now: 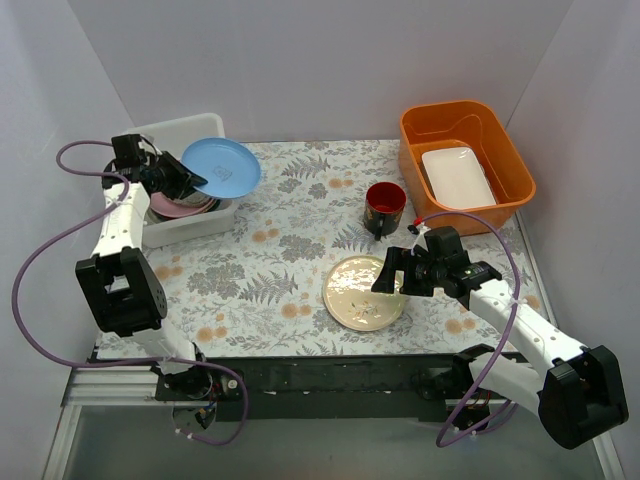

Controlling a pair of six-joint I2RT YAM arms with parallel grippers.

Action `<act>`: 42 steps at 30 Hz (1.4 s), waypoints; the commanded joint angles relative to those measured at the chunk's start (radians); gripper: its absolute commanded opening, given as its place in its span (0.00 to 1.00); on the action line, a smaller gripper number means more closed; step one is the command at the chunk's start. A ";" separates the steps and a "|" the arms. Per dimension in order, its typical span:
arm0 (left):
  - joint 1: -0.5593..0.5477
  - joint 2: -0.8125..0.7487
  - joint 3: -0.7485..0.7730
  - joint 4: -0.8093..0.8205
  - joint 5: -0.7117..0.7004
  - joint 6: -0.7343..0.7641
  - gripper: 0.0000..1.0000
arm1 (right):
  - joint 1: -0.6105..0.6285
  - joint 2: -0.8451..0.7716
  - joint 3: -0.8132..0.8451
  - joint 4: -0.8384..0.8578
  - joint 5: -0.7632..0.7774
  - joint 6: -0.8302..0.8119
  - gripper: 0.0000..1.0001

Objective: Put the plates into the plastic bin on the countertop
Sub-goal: Place the plate in the plastic bin.

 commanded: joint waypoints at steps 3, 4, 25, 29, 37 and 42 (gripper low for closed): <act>0.098 0.012 0.106 0.000 0.094 -0.014 0.00 | 0.004 -0.009 -0.003 0.017 -0.010 -0.019 0.98; 0.107 0.018 0.111 0.005 0.098 -0.022 0.00 | 0.004 -0.009 -0.005 0.019 -0.008 -0.019 0.98; 0.173 0.024 0.057 0.066 0.033 -0.077 0.00 | 0.004 0.018 -0.020 0.039 -0.025 -0.016 0.98; 0.173 0.008 0.014 0.072 -0.016 -0.065 0.00 | 0.004 0.016 -0.026 0.042 -0.028 -0.015 0.98; 0.176 0.004 -0.064 0.077 -0.076 -0.043 0.28 | 0.004 0.005 -0.028 0.033 -0.027 -0.019 0.97; 0.178 0.004 -0.064 0.065 -0.100 -0.040 0.68 | 0.004 0.001 -0.031 0.030 -0.027 -0.021 0.97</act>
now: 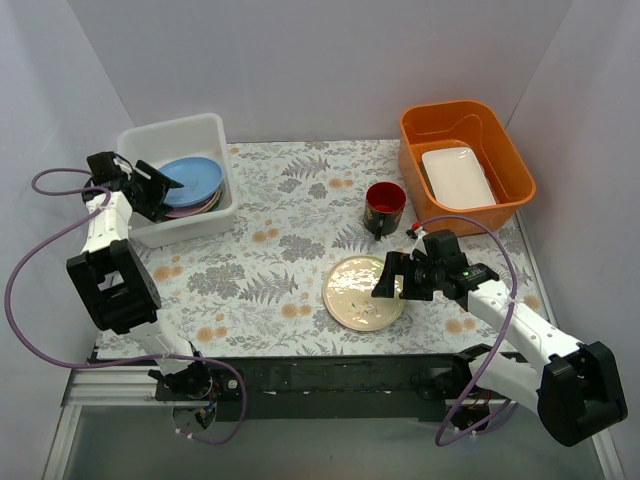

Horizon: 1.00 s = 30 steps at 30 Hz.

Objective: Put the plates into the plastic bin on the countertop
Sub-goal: Place the plate in the plastic bin.

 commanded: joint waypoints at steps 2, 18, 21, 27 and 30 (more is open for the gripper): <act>0.008 -0.051 0.016 -0.006 -0.080 0.019 0.86 | 0.004 -0.019 -0.001 0.019 -0.010 -0.012 0.97; 0.010 -0.218 -0.024 -0.086 -0.289 0.070 0.98 | 0.004 -0.028 0.007 0.014 0.000 -0.013 0.97; 0.008 -0.227 -0.016 -0.099 -0.286 0.079 0.98 | 0.004 -0.020 0.007 0.023 -0.003 -0.013 0.97; 0.007 -0.258 -0.014 -0.104 -0.177 0.111 0.98 | 0.004 -0.019 0.007 0.019 0.004 -0.015 0.97; -0.003 -0.278 -0.017 -0.115 -0.098 0.120 0.98 | 0.004 -0.028 0.015 0.003 0.027 -0.019 0.97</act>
